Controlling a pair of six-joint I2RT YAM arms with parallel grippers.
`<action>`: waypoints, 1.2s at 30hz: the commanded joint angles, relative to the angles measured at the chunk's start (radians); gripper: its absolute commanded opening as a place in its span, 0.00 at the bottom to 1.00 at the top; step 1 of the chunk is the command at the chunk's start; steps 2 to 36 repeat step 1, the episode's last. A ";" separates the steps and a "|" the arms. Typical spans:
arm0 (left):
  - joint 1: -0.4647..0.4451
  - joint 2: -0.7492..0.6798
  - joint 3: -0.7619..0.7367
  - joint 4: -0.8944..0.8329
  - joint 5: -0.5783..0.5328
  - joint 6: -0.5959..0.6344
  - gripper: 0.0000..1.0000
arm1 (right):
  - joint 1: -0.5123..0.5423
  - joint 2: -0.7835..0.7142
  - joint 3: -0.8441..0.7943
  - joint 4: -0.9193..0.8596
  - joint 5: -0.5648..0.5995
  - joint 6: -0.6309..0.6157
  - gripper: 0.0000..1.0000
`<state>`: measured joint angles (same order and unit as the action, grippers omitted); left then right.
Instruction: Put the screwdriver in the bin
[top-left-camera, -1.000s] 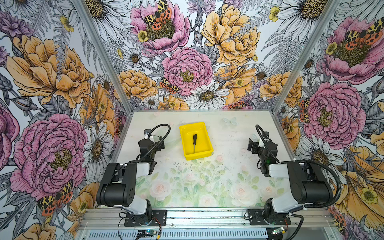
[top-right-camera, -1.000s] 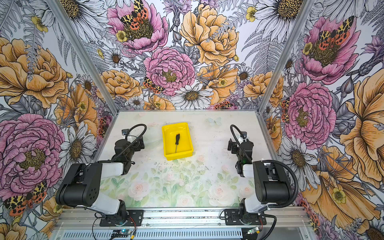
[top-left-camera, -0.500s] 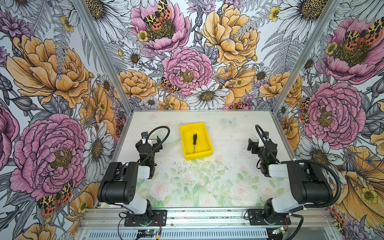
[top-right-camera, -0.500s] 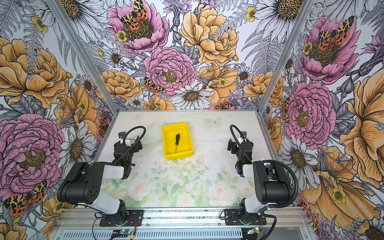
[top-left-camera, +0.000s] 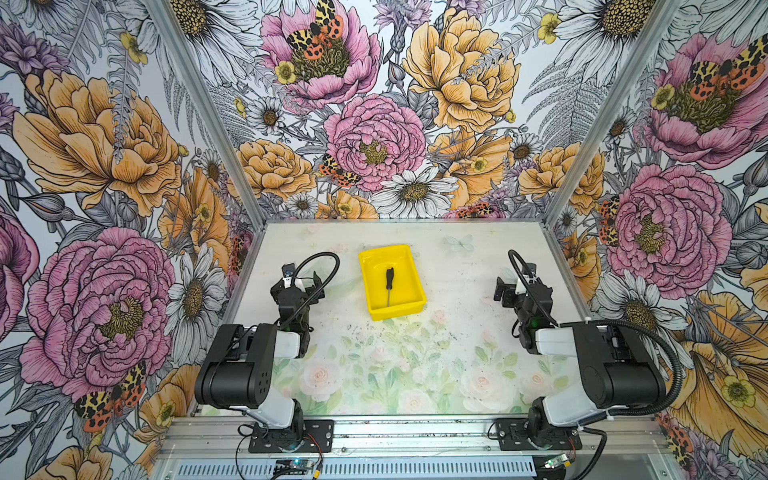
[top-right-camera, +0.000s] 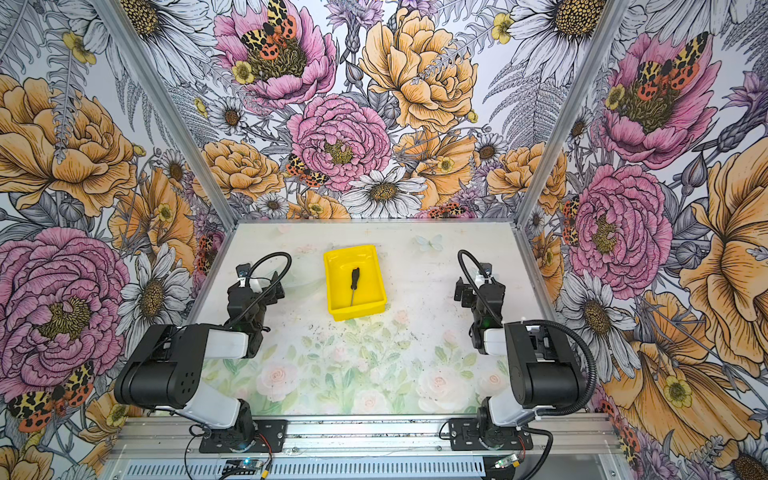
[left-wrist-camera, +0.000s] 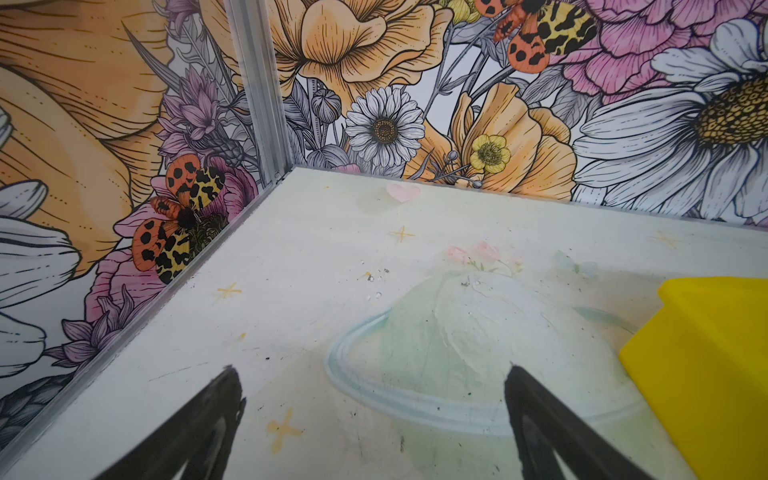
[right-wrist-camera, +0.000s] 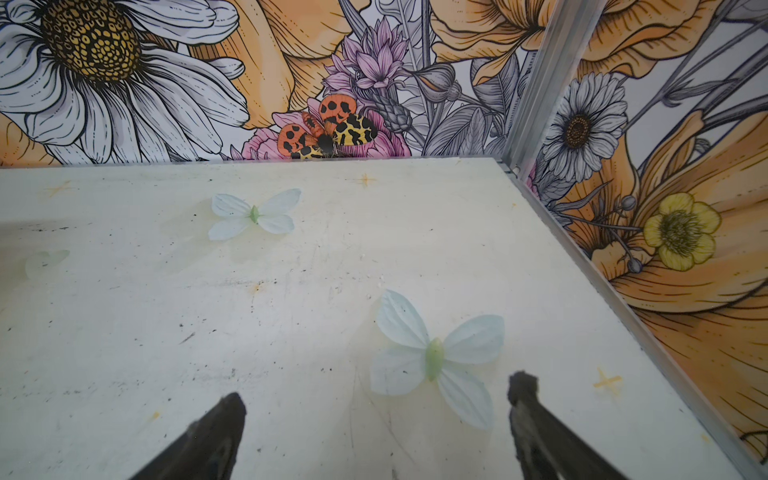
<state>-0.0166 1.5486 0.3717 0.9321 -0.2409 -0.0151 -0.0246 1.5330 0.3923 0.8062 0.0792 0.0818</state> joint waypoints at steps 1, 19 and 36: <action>-0.001 0.003 -0.002 0.022 0.019 0.015 0.99 | 0.007 0.001 0.006 0.043 0.013 -0.004 0.99; -0.001 0.003 -0.002 0.022 0.019 0.015 0.99 | 0.007 0.001 0.006 0.043 0.013 -0.004 0.99; -0.001 0.003 -0.002 0.022 0.019 0.015 0.99 | 0.007 0.001 0.006 0.043 0.013 -0.004 0.99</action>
